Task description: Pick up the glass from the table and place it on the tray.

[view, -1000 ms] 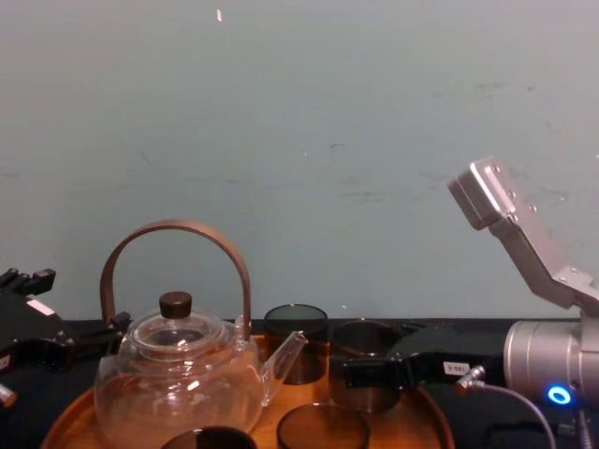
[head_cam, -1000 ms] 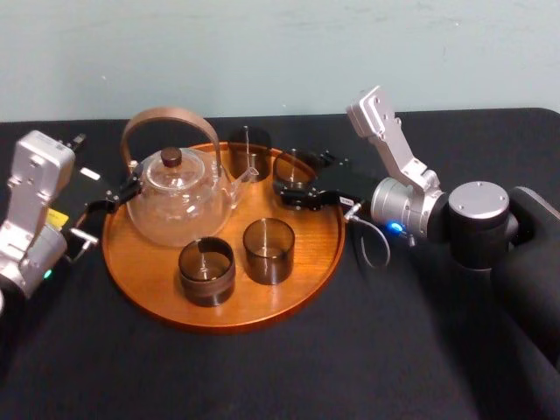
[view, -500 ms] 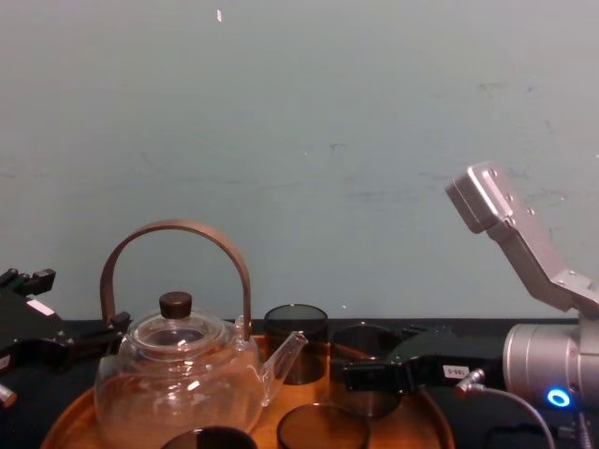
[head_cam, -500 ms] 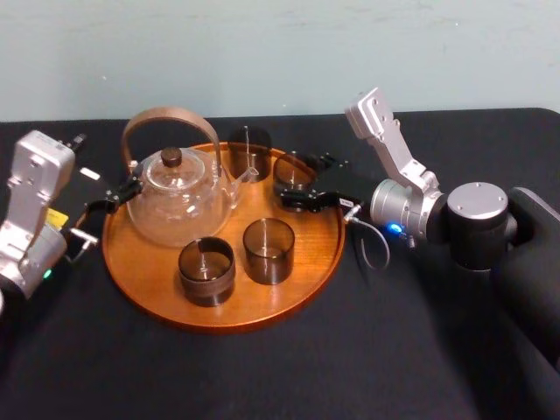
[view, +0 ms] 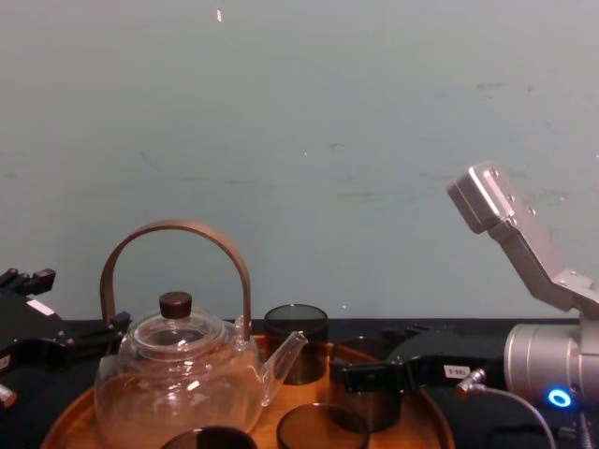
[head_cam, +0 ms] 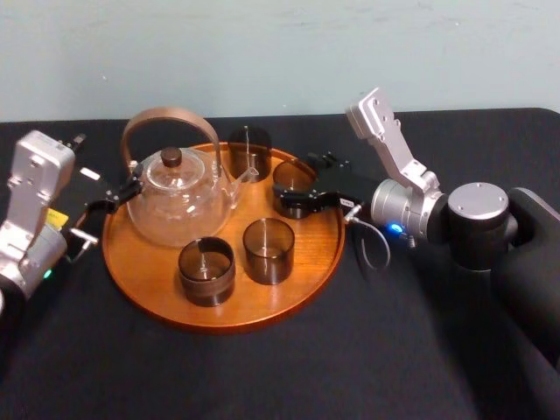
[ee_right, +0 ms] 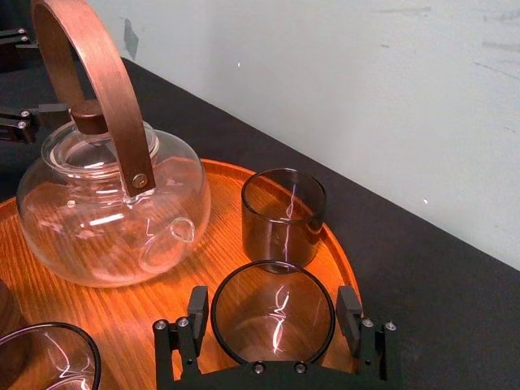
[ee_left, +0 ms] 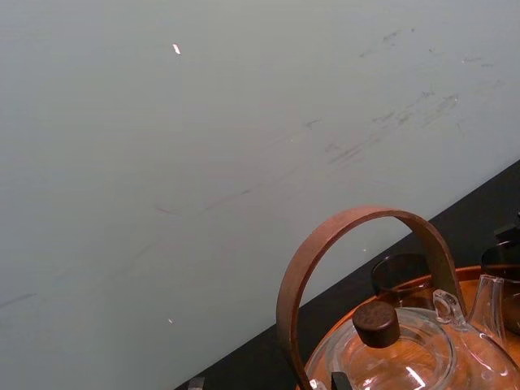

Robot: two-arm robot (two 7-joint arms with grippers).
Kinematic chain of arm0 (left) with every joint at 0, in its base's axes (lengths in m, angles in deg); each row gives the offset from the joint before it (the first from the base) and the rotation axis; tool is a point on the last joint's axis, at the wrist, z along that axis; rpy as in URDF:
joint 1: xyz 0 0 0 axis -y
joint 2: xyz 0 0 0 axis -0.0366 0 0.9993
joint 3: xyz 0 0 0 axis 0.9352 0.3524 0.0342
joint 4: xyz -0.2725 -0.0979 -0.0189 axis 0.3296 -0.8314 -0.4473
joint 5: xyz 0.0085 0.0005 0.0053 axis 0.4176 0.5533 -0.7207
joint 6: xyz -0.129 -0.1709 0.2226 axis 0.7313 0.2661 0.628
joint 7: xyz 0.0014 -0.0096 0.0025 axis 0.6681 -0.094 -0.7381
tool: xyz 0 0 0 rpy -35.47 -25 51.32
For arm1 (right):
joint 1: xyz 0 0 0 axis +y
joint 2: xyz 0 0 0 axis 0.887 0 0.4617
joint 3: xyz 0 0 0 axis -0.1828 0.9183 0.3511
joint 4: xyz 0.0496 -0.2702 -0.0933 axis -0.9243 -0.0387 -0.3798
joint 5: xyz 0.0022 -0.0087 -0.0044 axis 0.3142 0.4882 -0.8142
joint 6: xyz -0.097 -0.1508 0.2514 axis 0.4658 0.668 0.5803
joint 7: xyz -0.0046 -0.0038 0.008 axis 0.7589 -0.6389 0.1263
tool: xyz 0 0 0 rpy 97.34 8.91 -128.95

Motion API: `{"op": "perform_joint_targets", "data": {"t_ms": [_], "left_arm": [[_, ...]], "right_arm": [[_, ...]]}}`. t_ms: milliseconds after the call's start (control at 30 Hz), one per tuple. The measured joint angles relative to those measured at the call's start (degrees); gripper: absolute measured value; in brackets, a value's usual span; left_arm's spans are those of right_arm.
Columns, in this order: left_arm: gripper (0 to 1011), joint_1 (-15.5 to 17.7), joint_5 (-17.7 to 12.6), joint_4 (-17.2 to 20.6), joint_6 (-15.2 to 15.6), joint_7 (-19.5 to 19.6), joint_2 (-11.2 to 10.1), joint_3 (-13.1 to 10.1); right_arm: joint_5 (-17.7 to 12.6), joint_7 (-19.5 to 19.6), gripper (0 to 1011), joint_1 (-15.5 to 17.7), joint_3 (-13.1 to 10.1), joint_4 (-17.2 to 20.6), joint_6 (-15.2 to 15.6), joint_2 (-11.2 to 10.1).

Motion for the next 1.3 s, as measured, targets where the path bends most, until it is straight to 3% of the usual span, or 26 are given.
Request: {"op": "perform_joint_targets", "data": {"t_ms": [300, 500, 1000, 1300], "left_arm": [[1010, 0.0, 0.0, 0.0, 0.0, 0.0, 0.0, 0.0], [1010, 0.0, 0.0, 0.0, 0.0, 0.0, 0.0, 0.0], [1009, 0.0, 0.0, 0.0, 0.0, 0.0, 0.0, 0.0], [1009, 0.0, 0.0, 0.0, 0.0, 0.0, 0.0, 0.0]], "right_arm": [[-0.9, -0.7, 1002, 0.4, -0.4, 0.4, 0.4, -0.2], [-1.8, -0.9, 1002, 1.8, -0.7, 2.6, 1.7, -1.3], [-3.6, 0.1, 1002, 8.3, -1.9, 12.5, 3.3, -6.6], [-5.6, 3.8, 1002, 15.1, -6.4, 23.0, 2.0, -11.7]]}}
